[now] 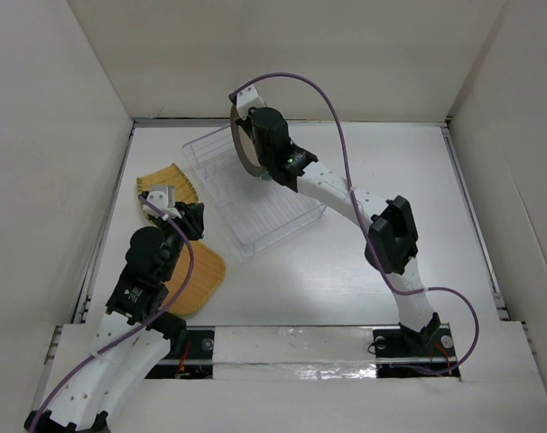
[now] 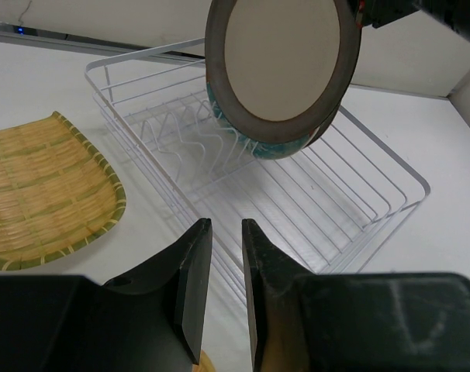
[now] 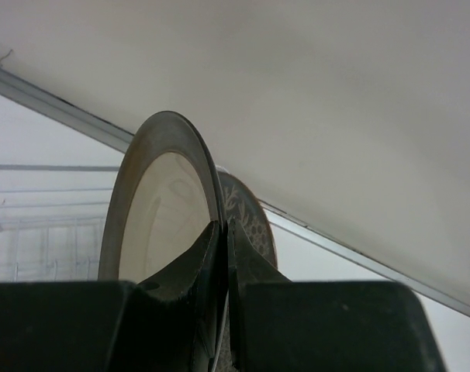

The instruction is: Load the plates into the dish rack

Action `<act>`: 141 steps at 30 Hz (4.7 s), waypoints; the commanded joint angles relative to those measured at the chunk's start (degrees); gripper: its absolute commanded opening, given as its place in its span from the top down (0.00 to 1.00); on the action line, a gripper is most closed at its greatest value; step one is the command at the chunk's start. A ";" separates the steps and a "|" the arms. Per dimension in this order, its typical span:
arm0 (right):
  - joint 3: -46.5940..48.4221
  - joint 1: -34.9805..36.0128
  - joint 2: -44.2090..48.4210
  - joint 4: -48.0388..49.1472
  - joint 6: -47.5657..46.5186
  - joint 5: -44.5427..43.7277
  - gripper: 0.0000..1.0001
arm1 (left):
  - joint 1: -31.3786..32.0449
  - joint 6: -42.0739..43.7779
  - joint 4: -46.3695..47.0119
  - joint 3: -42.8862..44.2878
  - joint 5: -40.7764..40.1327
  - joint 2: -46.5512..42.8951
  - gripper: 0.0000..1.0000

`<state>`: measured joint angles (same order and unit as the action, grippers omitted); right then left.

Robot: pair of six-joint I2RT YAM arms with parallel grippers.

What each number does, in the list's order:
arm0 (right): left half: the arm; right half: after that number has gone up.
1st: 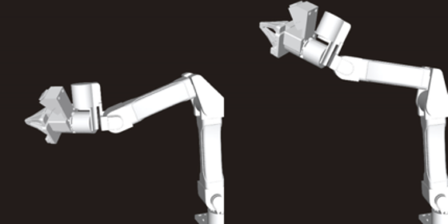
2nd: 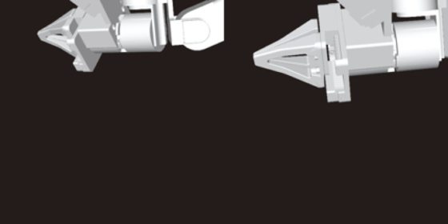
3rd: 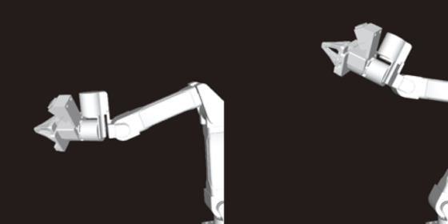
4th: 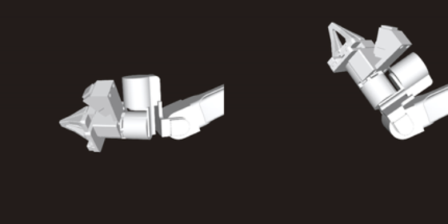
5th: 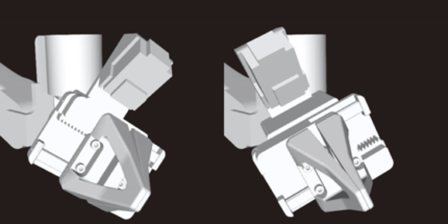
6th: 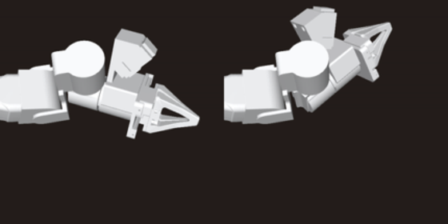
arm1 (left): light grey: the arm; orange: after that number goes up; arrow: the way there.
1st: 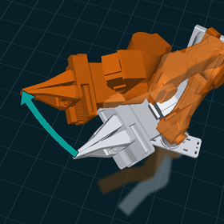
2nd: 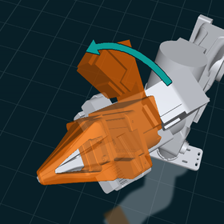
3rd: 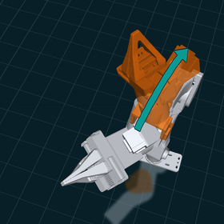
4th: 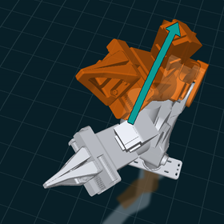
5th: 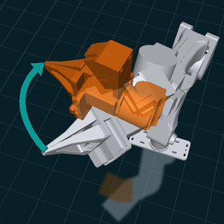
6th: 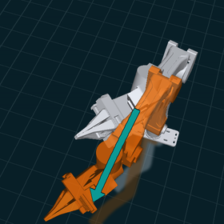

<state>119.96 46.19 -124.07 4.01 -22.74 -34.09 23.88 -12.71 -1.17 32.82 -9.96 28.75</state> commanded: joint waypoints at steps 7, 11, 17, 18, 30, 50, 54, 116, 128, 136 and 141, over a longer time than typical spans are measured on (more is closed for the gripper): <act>-8.16 2.50 5.33 14.26 -2.21 -0.72 1.00 | -0.32 -0.47 1.52 2.78 0.02 0.86 0.76; -10.01 3.02 4.54 14.54 -2.14 -0.81 1.00 | -0.32 -0.65 1.43 3.04 1.16 2.71 0.67; -9.31 3.02 5.07 11.99 3.31 2.00 0.69 | -0.32 -2.14 -0.22 4.97 1.78 7.45 0.59; -9.05 3.02 5.07 10.77 4.01 2.35 0.67 | -0.32 -2.75 -0.41 5.41 1.52 7.81 0.59; -7.99 3.02 6.47 2.77 13.60 6.31 0.53 | -0.32 -8.73 -14.03 9.72 -4.02 7.82 0.56; -61.41 19.36 48.57 12.59 62.53 15.55 1.00 | -0.32 -7.95 -20.36 18.77 6.70 -1.15 1.00; -66.61 26.30 44.37 11.83 70.80 10.63 0.92 | -0.32 -7.33 -18.62 16.41 11.69 -4.66 0.93; -48.17 22.99 31.44 29.20 45.74 -9.51 1.00 | 2.66 -3.81 -9.29 14.12 6.18 -16.89 0.60; -18.28 9.97 8.95 33.34 5.79 -6.53 1.00 | 2.66 -2.41 -4.28 1.99 1.09 -14.34 0.58; -14.05 6.72 2.87 33.52 6.39 -2.22 1.00 | 2.05 -2.67 -4.28 1.64 -1.73 -12.58 0.58; -14.23 6.72 1.47 32.20 10.78 -0.10 1.00 | 1.52 -2.67 -4.28 1.63 -0.94 -10.48 0.58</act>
<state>102.30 53.32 -123.15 31.46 -13.63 -35.94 25.76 -15.94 -8.51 34.09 -10.59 16.78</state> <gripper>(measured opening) 0.184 0.419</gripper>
